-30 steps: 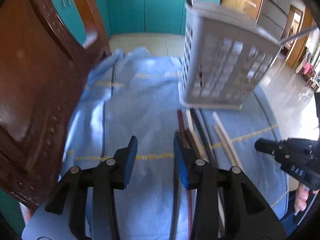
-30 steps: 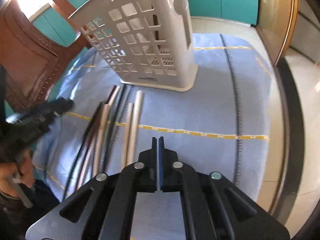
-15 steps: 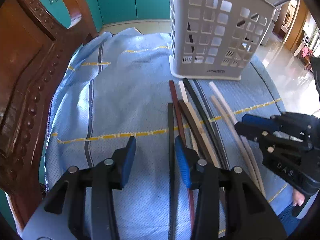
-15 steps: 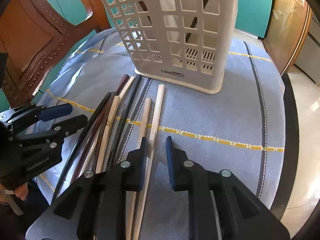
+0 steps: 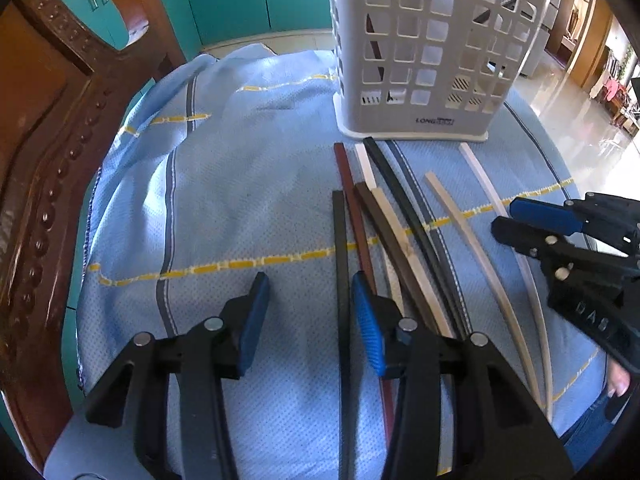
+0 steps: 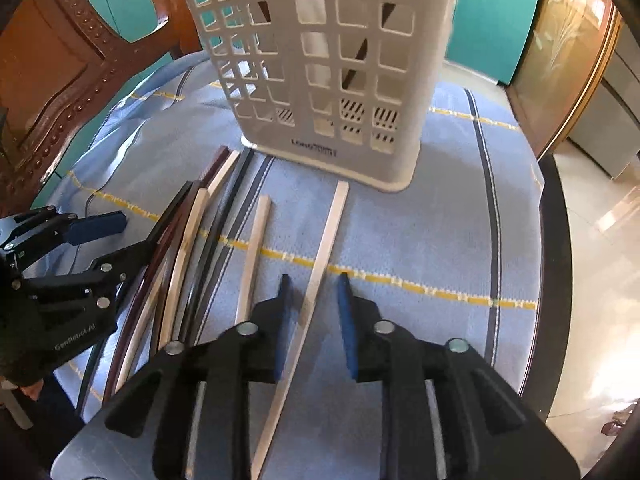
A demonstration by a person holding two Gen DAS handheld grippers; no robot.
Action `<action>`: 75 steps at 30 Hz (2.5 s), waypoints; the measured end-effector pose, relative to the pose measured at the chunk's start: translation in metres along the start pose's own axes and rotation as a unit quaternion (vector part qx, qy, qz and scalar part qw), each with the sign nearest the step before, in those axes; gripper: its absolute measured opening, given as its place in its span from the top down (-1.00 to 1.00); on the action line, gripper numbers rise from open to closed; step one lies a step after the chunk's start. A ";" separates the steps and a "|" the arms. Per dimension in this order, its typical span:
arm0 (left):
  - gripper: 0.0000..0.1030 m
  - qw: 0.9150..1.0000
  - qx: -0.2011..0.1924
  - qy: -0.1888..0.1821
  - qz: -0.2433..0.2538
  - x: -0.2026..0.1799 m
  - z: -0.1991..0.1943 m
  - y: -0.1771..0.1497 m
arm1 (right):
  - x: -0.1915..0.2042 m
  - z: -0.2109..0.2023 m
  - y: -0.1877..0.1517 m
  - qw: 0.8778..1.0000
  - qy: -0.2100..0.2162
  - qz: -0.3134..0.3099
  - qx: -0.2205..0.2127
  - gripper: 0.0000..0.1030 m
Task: Organize utensils
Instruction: 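Close the left tool on a black chopstick while the right tool grips a light wooden one, then carry both chopsticks over the white basket and open both tools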
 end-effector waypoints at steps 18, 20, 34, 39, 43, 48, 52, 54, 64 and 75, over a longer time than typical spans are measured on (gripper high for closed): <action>0.87 0.994 -0.096 -0.027 -0.041 0.014 -0.069 0.030 | -0.013 -0.083 0.019 0.992 0.072 0.012 -0.104 0.88; 0.87 0.989 -0.134 -0.040 -0.041 0.014 -0.106 0.033 | -0.019 -0.113 0.021 0.986 0.088 0.011 -0.142 0.88; 0.87 0.944 -0.318 -0.075 -0.034 0.015 -0.268 0.107 | -0.039 -0.273 0.086 0.929 0.165 0.049 -0.327 0.88; 0.87 0.923 -0.371 -0.087 -0.061 0.026 -0.308 0.151 | -0.059 -0.306 0.138 0.898 0.127 0.098 -0.410 0.88; 0.87 0.908 -0.399 -0.094 -0.088 0.032 -0.319 0.171 | -0.073 -0.296 0.151 0.882 0.070 0.126 -0.448 0.87; 0.87 0.897 -0.416 -0.086 -0.123 0.039 -0.289 0.196 | -0.080 -0.251 0.160 0.894 0.035 0.131 -0.427 0.87; 0.87 0.901 -0.403 -0.073 -0.142 0.041 -0.257 0.211 | -0.070 -0.222 0.158 0.911 0.020 0.107 -0.398 0.88; 0.87 0.911 -0.384 -0.056 -0.137 0.037 -0.233 0.217 | -0.065 -0.214 0.152 0.918 0.015 0.091 -0.387 0.88; 0.87 0.936 -0.334 -0.031 -0.104 0.011 -0.184 0.207 | -0.063 -0.204 0.122 0.923 0.019 0.082 -0.375 0.87; 0.73 0.933 -0.355 -0.006 -0.066 0.007 -0.196 0.163 | -0.027 -0.249 0.067 0.899 0.056 0.010 -0.434 0.70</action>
Point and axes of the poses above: each gripper's, at about its wrist camera, not at the fingertips, and z roughly the way its jaws point, x to its left, y to its top, the point moved 7 cm from there along z, roughly the way its jaws point, and after that the axes turned 1 degree about -x, right-handed, at the moved point
